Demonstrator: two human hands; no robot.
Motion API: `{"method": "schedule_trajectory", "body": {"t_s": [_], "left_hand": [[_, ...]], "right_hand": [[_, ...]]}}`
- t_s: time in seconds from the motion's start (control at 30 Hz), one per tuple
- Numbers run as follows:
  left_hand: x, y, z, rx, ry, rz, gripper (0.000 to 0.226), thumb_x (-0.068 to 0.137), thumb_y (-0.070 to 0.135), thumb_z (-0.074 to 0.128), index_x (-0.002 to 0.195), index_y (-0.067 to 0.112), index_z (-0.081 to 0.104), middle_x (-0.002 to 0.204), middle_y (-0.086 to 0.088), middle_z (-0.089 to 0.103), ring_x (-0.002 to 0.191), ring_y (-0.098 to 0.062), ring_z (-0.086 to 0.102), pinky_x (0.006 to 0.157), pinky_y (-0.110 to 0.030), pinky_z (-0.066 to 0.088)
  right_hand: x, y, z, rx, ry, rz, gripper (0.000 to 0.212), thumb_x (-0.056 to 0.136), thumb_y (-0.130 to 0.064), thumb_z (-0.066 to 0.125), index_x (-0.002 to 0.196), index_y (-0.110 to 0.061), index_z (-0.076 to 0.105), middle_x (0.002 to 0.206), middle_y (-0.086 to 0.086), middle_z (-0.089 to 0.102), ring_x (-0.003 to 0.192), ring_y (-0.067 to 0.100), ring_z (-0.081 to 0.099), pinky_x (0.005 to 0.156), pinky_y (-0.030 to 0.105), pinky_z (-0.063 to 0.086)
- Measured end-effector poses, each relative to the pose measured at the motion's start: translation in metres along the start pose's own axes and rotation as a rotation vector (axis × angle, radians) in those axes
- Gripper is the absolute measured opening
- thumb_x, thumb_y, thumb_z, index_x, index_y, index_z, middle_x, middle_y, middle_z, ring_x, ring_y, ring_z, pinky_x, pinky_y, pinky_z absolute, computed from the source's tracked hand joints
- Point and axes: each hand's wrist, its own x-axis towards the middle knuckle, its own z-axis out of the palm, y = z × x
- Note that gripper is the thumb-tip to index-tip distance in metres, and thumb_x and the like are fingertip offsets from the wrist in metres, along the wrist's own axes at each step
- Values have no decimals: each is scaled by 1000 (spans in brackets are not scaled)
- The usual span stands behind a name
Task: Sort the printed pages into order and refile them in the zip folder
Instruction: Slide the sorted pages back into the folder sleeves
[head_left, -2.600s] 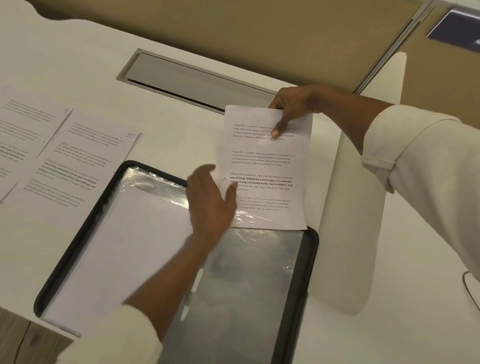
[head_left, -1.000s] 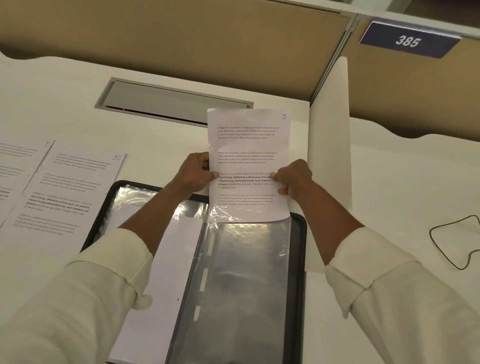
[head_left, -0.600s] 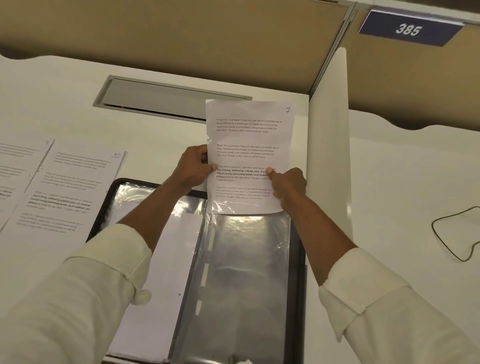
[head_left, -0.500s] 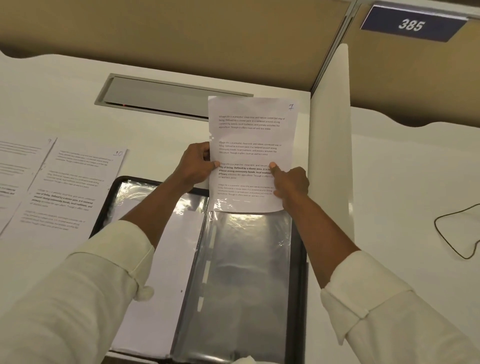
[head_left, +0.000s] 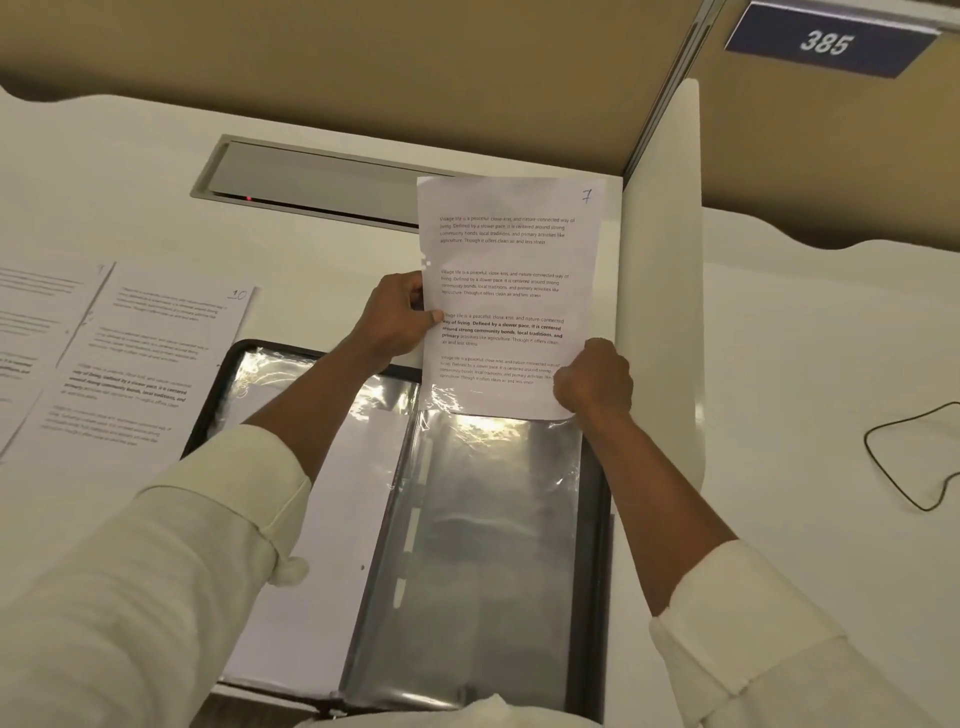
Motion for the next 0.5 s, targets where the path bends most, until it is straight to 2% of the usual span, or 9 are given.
{"method": "schedule_trajectory", "body": {"t_s": [0.1, 0.23, 0.37, 0.43, 0.5], "left_hand": [[1, 0, 0, 2, -10, 13, 39, 91, -4, 71, 123, 16, 75, 114, 4, 79, 103, -12, 76, 95, -38, 62], [3, -2, -1, 26, -24, 14, 40, 91, -4, 72, 127, 13, 74, 116, 2, 79, 105, -16, 76, 96, -41, 61], [3, -3, 1, 3, -30, -1, 39, 89, -6, 72, 123, 13, 76, 112, 0, 79, 104, -17, 76, 95, -39, 61], [1, -2, 1, 9, -42, -50, 39, 89, -7, 73, 123, 12, 75, 112, 0, 79, 103, -16, 76, 95, -39, 61], [-1, -3, 1, 24, -76, -120, 40, 87, -8, 75, 124, 9, 74, 113, -3, 79, 105, -20, 76, 96, -41, 61]], "right_hand": [[5, -1, -9, -125, -16, -44, 23, 92, -8, 65, 114, -4, 59, 116, 16, 65, 106, 39, 67, 79, 37, 52], [10, 0, -15, -183, -52, -56, 18, 88, -3, 65, 99, -9, 52, 108, 15, 64, 102, 38, 67, 75, 33, 49], [18, 3, -7, -24, -106, 13, 22, 79, -5, 78, 88, -9, 58, 98, 11, 72, 84, 34, 73, 75, 40, 63], [20, 3, -3, 86, -113, 54, 34, 75, -16, 89, 96, -10, 64, 100, 9, 72, 87, 32, 73, 81, 45, 64], [24, 4, 0, 193, -52, 61, 42, 77, -26, 91, 106, -8, 67, 105, 7, 71, 91, 30, 71, 82, 41, 61]]}}
